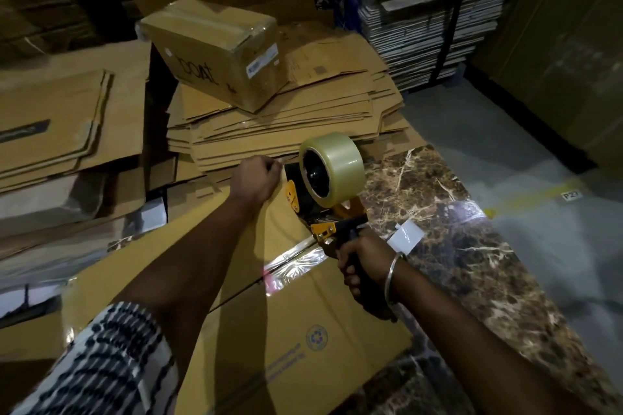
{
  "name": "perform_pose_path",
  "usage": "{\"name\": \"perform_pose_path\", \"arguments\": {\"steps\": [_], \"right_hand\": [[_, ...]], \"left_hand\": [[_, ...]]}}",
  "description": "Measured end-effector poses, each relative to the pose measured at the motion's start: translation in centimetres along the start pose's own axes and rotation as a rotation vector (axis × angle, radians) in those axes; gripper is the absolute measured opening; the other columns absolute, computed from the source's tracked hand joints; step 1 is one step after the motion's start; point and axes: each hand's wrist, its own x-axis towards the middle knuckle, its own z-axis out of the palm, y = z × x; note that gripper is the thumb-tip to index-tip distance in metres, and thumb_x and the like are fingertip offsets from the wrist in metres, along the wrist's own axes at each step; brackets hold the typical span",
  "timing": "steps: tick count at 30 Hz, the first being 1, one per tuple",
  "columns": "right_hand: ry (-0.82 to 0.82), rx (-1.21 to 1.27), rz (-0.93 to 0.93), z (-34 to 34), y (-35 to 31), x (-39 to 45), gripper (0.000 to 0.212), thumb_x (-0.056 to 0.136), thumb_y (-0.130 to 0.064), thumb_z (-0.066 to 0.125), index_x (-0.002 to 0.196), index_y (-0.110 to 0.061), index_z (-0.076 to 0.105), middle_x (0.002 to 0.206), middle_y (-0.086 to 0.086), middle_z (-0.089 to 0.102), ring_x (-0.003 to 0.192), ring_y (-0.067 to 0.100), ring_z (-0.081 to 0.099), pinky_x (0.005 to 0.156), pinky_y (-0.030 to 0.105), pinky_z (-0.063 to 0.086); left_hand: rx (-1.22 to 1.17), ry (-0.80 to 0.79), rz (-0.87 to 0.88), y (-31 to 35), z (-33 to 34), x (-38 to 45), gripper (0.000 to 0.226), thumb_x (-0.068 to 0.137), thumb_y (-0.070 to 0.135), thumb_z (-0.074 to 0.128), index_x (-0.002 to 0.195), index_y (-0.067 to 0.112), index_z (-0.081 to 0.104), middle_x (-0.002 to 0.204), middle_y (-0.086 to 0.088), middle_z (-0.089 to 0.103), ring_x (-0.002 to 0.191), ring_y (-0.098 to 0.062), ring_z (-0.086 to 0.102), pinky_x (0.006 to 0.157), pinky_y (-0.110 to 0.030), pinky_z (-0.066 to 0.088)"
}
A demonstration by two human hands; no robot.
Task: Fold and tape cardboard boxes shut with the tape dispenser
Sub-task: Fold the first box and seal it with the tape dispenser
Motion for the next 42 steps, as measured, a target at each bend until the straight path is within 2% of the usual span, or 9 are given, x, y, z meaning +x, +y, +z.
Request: {"name": "perform_pose_path", "arguments": {"steps": [5, 17, 21, 23, 25, 27, 29, 36, 42], "right_hand": [[0.023, -0.088, -0.001, -0.4, -0.7, -0.9, 0.051, 0.078, 0.002, 0.049, 0.035, -0.021, 0.032, 0.045, 0.002, 0.028, 0.039, 0.018, 0.023, 0.045, 0.022, 0.023], [0.047, -0.082, 0.094, -5.9, 4.4, -6.7, 0.034, 0.080, 0.008, 0.045, 0.056, -0.012, 0.034, 0.045, 0.004, 0.027, 0.034, 0.016, 0.021, 0.042, 0.015, 0.021], [0.045, -0.059, 0.119, -5.9, 5.1, -7.6, 0.036, 0.081, 0.006, 0.043, 0.053, -0.015, 0.032, 0.046, 0.004, 0.027, 0.033, 0.015, 0.021, 0.039, 0.015, 0.021], [0.034, -0.065, 0.138, -5.9, 5.0, -7.4, 0.033, 0.080, 0.004, 0.043, 0.056, -0.015, 0.033, 0.048, 0.004, 0.027, 0.035, 0.015, 0.021, 0.039, 0.016, 0.022], [0.036, -0.058, 0.170, -5.9, 5.1, -7.2, 0.028, 0.079, 0.002, 0.043, 0.059, -0.014, 0.034, 0.050, 0.005, 0.027, 0.035, 0.015, 0.022, 0.039, 0.016, 0.023], [0.030, -0.055, 0.186, -5.9, 5.2, -7.1, 0.026, 0.079, 0.000, 0.044, 0.059, -0.013, 0.034, 0.049, 0.004, 0.028, 0.035, 0.015, 0.023, 0.039, 0.016, 0.023], [0.018, -0.060, 0.188, -5.8, 5.3, -6.9, 0.029, 0.079, -0.001, 0.044, 0.055, -0.013, 0.032, 0.047, 0.003, 0.028, 0.035, 0.015, 0.023, 0.039, 0.017, 0.023], [-0.034, -0.088, 0.189, -5.6, 4.0, -6.1, 0.021, 0.059, -0.008, 0.050, 0.057, -0.015, 0.030, 0.048, 0.003, 0.027, 0.037, 0.016, 0.023, 0.041, 0.021, 0.022], [0.005, -0.167, 0.148, -4.9, 1.4, -4.7, 0.020, 0.062, -0.008, 0.054, 0.056, -0.014, 0.035, 0.050, 0.005, 0.030, 0.037, 0.018, 0.025, 0.043, 0.023, 0.022]], "left_hand": [[0.074, -0.019, -0.055, 0.3, 0.1, 0.4, 0.044, 0.101, 0.048, 0.045, 0.096, 0.018, 0.077, 0.084, -0.012, 0.071, 0.080, -0.032, 0.065, 0.063, -0.032, 0.046], [0.131, -0.011, -0.073, 0.8, 0.2, 0.2, 0.049, 0.102, 0.050, 0.044, 0.107, 0.012, 0.075, 0.099, -0.016, 0.071, 0.091, -0.035, 0.065, 0.068, -0.032, 0.043], [0.220, -0.031, -0.041, 0.9, -0.1, 0.0, 0.046, 0.102, 0.049, 0.043, 0.121, 0.015, 0.068, 0.121, -0.013, 0.059, 0.110, -0.036, 0.056, 0.085, -0.043, 0.047], [0.222, 0.035, 0.109, 1.0, -0.3, -0.3, 0.039, 0.102, 0.040, 0.047, 0.129, 0.016, 0.060, 0.127, -0.011, 0.057, 0.117, -0.034, 0.052, 0.092, -0.047, 0.047], [0.162, 0.039, 0.460, 1.2, -0.4, -0.5, 0.034, 0.097, 0.030, 0.045, 0.121, 0.014, 0.064, 0.119, -0.012, 0.063, 0.111, -0.034, 0.056, 0.092, -0.049, 0.047], [0.123, -0.098, 0.767, 1.4, -0.6, -0.7, 0.039, 0.095, 0.035, 0.041, 0.111, 0.013, 0.069, 0.111, -0.010, 0.067, 0.103, -0.030, 0.060, 0.089, -0.044, 0.047], [0.121, -0.262, 0.850, 1.4, -0.8, -0.7, 0.053, 0.098, 0.053, 0.034, 0.108, 0.016, 0.072, 0.108, -0.006, 0.069, 0.099, -0.024, 0.061, 0.090, -0.041, 0.044], [0.328, -0.356, 0.662, 1.5, -2.0, -0.8, 0.101, 0.077, 0.091, -0.001, 0.121, 0.030, 0.067, 0.128, 0.003, 0.063, 0.126, -0.020, 0.051, 0.110, -0.055, 0.021], [0.410, -0.411, 0.448, 1.1, -2.9, -0.5, 0.085, 0.080, 0.085, 0.011, 0.137, 0.040, 0.055, 0.152, 0.012, 0.046, 0.147, -0.016, 0.028, 0.117, -0.063, 0.007]]}}
